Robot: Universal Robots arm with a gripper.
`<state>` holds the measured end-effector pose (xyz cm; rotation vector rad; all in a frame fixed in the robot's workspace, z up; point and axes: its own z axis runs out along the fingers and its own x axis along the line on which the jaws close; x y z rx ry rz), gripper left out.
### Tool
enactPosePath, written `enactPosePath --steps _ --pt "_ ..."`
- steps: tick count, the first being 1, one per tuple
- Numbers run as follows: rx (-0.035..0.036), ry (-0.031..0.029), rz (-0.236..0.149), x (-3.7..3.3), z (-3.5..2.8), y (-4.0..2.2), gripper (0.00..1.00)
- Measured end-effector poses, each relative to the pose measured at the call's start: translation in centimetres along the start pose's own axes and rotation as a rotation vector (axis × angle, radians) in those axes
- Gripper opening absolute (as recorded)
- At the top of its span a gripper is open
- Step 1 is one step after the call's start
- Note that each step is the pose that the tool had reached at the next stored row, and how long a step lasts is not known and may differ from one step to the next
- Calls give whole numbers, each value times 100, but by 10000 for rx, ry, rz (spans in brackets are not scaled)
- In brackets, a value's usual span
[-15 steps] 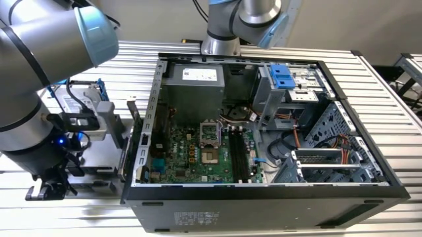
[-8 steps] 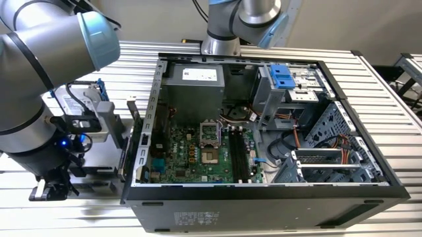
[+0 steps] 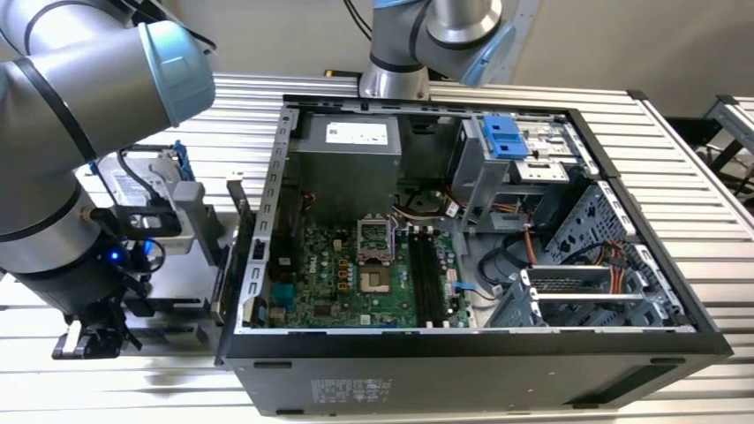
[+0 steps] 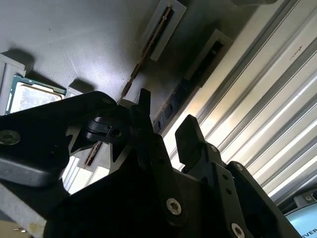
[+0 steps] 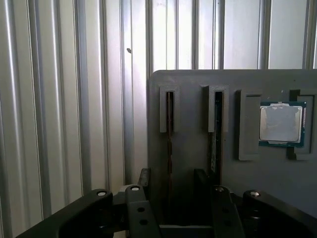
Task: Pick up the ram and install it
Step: 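Pick up the ram and move it above insertion slot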
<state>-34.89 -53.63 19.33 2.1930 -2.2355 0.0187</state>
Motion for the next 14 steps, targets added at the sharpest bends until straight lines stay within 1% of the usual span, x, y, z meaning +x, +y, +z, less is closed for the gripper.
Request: enactPosePath --steps 2,3,4,6,9,14 --pt "-1 -7 2 -1 -3 0 100" --pt "0 -37 4 -2 -4 1 100" --pt "2 -81 4 -2 -5 1 100" --pt "2 -117 4 -2 -7 1 100" --pt "2 -118 -26 -1 -10 0 100" --pt "3 -118 -206 -2 -10 0 100"
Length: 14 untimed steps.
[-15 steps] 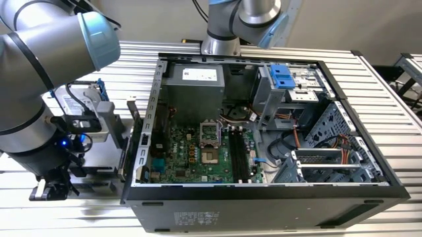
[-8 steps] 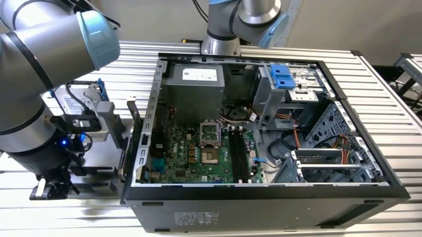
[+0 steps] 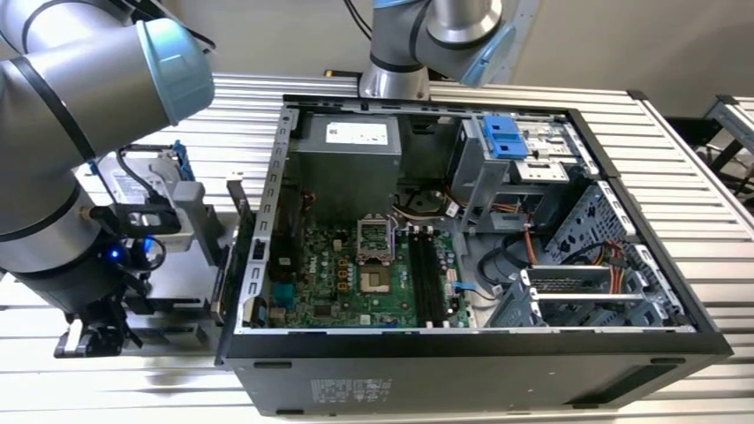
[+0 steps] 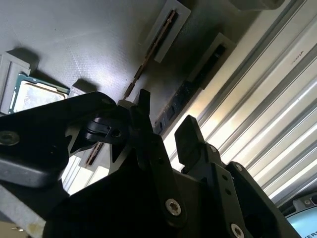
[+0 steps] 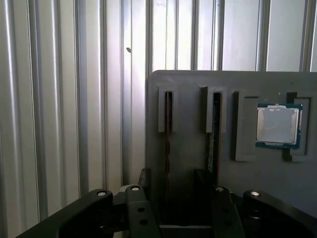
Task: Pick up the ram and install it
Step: 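Pick up the ram and move it above insertion slot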
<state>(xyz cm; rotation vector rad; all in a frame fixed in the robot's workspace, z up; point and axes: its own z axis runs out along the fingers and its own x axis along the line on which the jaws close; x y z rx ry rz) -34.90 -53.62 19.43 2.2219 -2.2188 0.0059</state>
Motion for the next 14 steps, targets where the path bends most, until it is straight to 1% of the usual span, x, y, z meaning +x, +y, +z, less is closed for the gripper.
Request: enactPosePath --steps 5,6,14 --pt "0 0 -18 0 0 0 100" --pt "0 1 -21 0 0 0 0" --pt "0 0 -54 0 0 0 0"
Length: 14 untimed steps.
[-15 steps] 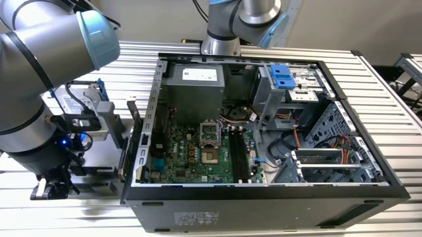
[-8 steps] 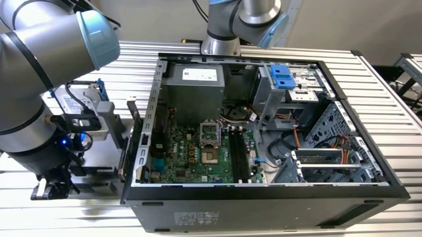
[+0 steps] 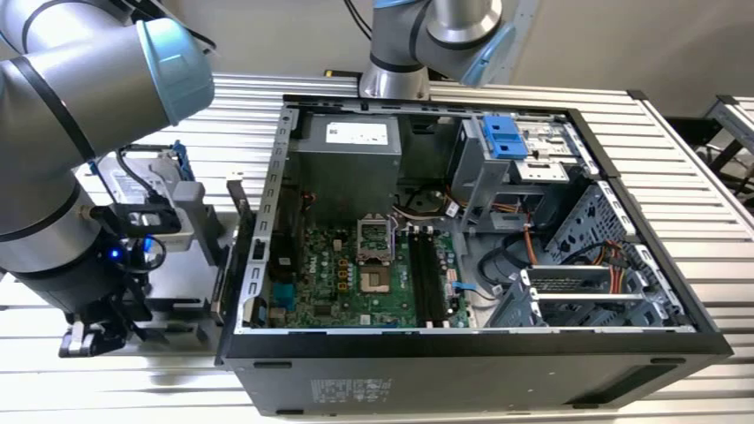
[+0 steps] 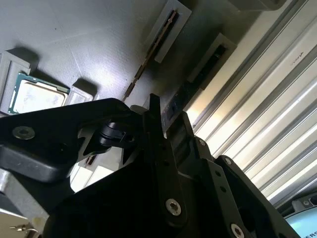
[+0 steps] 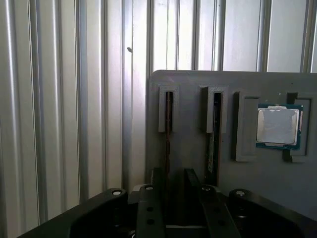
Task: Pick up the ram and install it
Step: 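Pick up the ram and move it above insertion slot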
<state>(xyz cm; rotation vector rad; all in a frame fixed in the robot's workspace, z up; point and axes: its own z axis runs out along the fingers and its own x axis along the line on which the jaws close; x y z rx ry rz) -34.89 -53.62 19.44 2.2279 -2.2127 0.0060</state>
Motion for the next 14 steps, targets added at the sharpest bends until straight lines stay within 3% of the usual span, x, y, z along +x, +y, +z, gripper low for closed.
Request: enactPosePath --steps 14 --pt "0 -1 -47 0 0 0 0"
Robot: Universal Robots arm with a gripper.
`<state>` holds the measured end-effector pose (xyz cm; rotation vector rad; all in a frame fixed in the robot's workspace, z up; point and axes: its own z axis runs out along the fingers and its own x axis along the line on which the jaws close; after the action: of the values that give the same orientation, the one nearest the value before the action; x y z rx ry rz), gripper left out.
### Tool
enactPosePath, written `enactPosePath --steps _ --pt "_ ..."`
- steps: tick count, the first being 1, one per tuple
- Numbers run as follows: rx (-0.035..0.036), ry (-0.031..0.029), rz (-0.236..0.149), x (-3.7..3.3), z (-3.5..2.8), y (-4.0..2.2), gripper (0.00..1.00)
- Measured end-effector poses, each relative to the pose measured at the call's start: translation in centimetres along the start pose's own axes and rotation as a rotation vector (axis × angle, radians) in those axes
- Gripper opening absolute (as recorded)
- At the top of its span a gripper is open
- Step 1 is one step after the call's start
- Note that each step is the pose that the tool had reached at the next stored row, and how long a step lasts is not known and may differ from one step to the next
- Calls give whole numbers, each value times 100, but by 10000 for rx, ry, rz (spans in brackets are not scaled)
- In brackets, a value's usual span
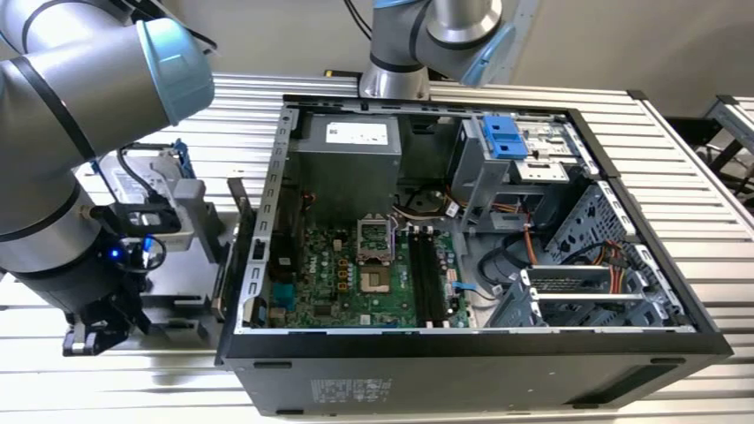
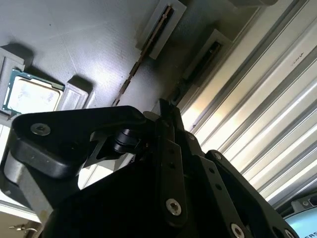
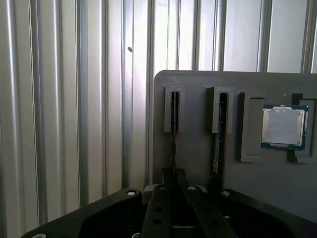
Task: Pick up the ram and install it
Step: 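Pick up the ram and move it above insertion slot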
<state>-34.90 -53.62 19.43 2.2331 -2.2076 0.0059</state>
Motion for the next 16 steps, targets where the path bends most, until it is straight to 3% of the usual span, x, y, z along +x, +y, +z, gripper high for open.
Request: enactPosePath --steps 4,16 --pt "-3 3 -14 1 -26 0 0" --pt "1 1 -17 -1 -369 1 0"
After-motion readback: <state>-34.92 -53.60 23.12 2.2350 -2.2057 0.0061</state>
